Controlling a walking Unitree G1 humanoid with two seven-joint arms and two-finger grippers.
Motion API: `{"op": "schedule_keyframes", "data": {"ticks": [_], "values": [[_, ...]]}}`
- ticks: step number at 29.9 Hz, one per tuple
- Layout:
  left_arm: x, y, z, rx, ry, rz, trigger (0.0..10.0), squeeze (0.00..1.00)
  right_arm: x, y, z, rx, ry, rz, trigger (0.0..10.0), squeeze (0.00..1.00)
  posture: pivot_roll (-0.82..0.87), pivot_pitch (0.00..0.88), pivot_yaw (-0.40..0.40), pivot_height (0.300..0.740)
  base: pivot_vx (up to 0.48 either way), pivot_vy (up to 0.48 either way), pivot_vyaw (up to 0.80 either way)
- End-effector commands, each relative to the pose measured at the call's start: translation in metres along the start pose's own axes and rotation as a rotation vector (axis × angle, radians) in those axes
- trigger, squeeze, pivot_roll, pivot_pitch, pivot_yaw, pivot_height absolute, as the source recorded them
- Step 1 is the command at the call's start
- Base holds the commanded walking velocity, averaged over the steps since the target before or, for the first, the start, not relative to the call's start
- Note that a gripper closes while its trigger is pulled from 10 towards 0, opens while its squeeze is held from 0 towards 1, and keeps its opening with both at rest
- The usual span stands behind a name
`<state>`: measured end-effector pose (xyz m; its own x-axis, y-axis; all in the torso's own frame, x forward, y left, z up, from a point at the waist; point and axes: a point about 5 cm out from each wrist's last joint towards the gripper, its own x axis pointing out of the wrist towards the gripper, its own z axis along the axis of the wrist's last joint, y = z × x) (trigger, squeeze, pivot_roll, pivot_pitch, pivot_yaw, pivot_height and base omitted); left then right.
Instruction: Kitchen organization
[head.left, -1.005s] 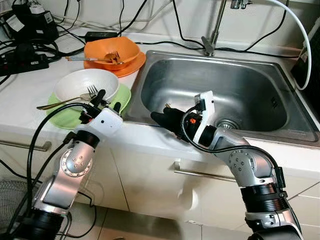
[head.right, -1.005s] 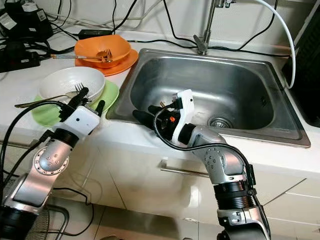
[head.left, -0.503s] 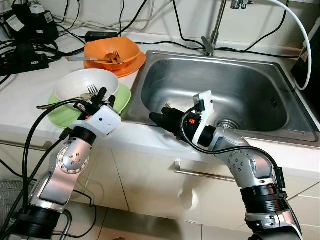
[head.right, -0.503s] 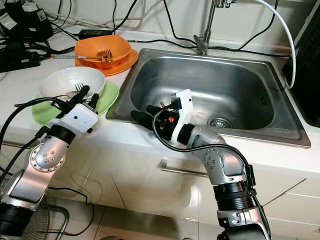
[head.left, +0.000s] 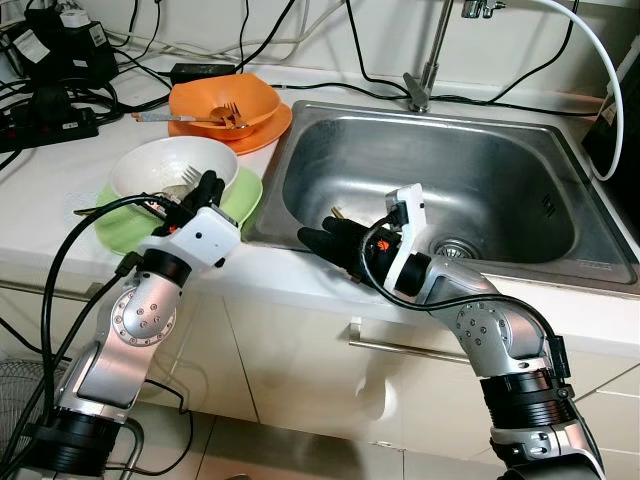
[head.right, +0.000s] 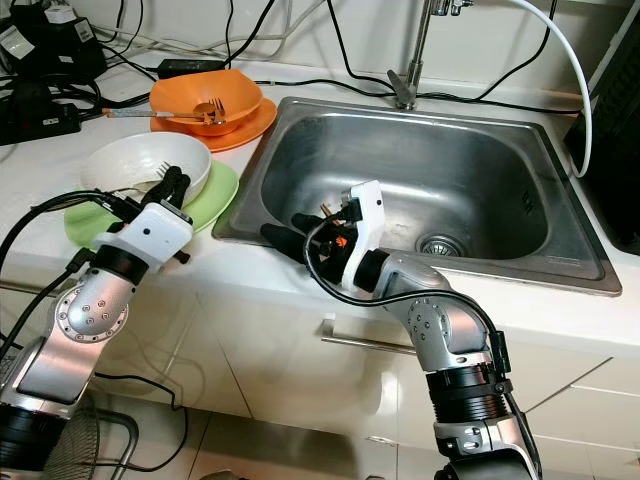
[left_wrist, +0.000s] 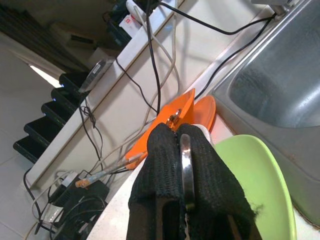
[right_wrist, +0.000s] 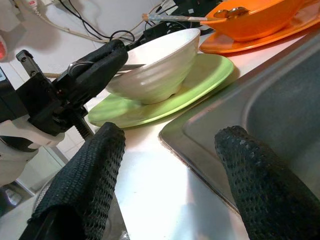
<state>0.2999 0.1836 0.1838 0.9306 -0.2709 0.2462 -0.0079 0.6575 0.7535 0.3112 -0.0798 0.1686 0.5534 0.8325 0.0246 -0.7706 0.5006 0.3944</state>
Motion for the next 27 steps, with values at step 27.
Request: {"op": "schedule_keyframes", "data": {"ticks": [27], "values": [[0.02, 0.026, 0.065, -1.723, -0.309, 0.138, 0.0, 0.0, 0.0, -0.002, 0.004, 0.037, -0.025, -0.031, 10.0, 0.0, -0.05, 0.033, -0.012, 0.74, 0.0, 0.0, 0.0]]}}
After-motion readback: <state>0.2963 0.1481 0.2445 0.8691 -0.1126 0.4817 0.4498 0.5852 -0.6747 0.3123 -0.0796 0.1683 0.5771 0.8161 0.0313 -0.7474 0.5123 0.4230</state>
